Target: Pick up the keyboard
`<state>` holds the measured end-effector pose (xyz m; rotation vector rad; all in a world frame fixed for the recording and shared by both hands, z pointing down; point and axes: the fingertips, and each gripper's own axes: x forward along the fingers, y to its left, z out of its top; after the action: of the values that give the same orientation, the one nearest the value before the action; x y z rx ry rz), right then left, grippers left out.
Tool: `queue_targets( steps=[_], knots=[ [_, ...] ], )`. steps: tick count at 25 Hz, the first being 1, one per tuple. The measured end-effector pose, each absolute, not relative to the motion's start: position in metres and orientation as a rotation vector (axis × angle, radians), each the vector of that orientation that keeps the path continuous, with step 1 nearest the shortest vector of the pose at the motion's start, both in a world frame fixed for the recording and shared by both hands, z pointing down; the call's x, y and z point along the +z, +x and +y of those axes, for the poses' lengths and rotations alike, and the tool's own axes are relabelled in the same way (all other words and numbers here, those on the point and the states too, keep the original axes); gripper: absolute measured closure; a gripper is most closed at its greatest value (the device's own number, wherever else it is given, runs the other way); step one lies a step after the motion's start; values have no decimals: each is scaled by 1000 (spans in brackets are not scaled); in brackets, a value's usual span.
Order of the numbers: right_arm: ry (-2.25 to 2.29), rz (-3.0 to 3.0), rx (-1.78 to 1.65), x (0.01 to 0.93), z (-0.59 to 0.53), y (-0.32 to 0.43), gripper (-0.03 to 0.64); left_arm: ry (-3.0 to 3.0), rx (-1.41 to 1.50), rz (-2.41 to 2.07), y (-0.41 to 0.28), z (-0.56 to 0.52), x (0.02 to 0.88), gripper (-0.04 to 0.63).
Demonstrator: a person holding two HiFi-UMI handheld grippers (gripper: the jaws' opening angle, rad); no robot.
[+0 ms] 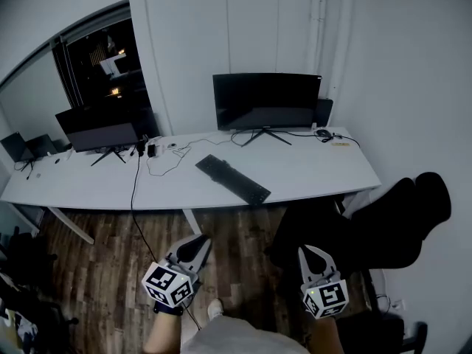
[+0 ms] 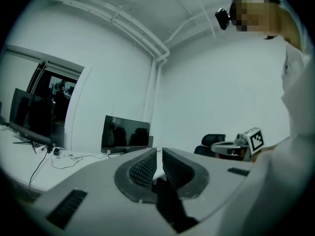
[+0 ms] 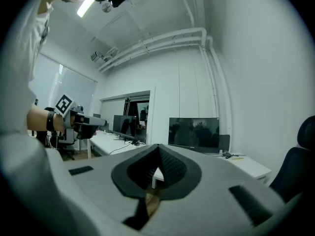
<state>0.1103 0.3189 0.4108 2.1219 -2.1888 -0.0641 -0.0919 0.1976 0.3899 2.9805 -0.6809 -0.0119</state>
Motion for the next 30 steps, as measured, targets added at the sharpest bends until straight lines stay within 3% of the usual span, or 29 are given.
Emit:
queue_targets(
  steps=[15,30],
  knots=[
    [2058,-2190,-56,436,261,108,614,2953,2,-712,-97,141,411,563],
    [2017,-2166,10,464,74,141,613,2947,30,-630,-50,-47,437,563]
  ],
)
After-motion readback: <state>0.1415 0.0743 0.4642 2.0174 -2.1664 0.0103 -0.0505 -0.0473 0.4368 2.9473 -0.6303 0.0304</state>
